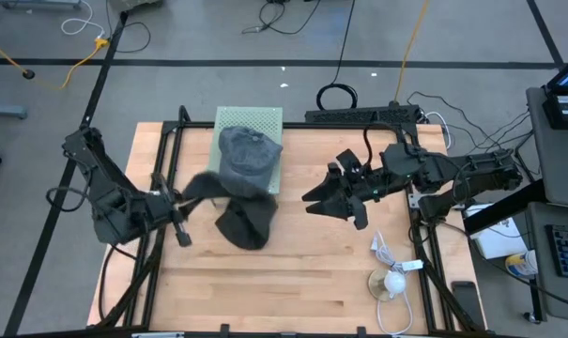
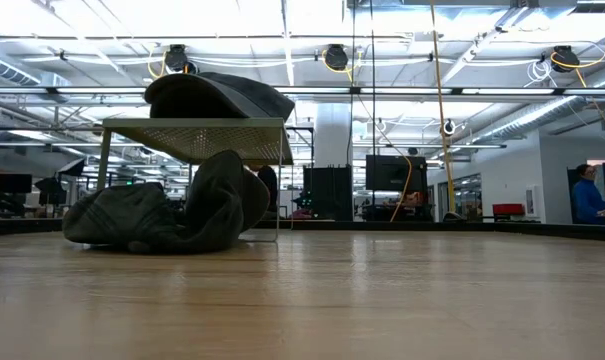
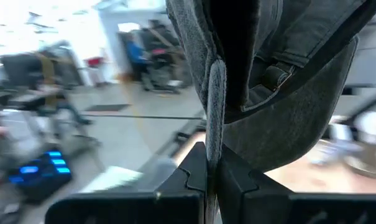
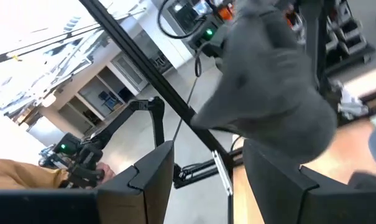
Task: Pick & Place hat
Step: Put the bottom black cap on the shelf
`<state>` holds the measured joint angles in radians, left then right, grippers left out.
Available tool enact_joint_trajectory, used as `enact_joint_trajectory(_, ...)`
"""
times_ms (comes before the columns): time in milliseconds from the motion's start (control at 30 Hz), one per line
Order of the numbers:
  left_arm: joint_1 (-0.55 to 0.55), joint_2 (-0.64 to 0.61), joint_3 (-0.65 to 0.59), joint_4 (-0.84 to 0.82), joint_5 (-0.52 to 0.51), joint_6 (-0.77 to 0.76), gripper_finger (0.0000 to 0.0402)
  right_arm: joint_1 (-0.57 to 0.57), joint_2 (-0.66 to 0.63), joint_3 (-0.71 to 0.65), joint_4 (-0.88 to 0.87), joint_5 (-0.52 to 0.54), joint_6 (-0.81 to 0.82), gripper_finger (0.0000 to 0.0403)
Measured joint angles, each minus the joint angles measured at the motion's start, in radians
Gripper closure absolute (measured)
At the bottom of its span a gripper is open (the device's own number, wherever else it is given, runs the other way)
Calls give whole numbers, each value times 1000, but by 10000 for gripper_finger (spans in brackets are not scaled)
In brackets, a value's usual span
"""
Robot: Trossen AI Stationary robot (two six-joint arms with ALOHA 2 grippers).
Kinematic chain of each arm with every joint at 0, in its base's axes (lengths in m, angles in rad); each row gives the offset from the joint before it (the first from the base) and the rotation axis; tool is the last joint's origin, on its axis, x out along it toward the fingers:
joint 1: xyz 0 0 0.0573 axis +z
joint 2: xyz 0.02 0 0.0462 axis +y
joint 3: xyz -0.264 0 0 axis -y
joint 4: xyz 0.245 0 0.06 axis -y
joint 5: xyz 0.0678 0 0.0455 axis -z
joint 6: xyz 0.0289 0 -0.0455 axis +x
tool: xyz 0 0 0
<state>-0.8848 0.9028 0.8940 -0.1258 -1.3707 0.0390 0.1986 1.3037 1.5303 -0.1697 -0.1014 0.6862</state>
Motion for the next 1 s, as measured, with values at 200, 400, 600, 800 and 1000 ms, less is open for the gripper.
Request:
enact_joint_trajectory(200, 9, 0, 0, 181, -122, 251, 392, -2, -1, 0, 36, 1, -120, 216)
enact_joint_trajectory(400, 49, 0, 0, 262, -123, 349, 392, -38, -38, 0, 26, 1, -162, 216)
enact_joint_trajectory(600, 115, -1, 0, 263, -75, 366, 392, -96, -96, 0, 8, 1, -284, 216)
enact_joint_trajectory(800, 230, -1, 0, 328, 51, 432, 392, -141, -137, 0, 6, 1, -405, 216)
enact_joint_trajectory(1000, 368, -1, 0, 366, 156, 479, 392, -166, -162, 0, -2, -3, -501, 216)
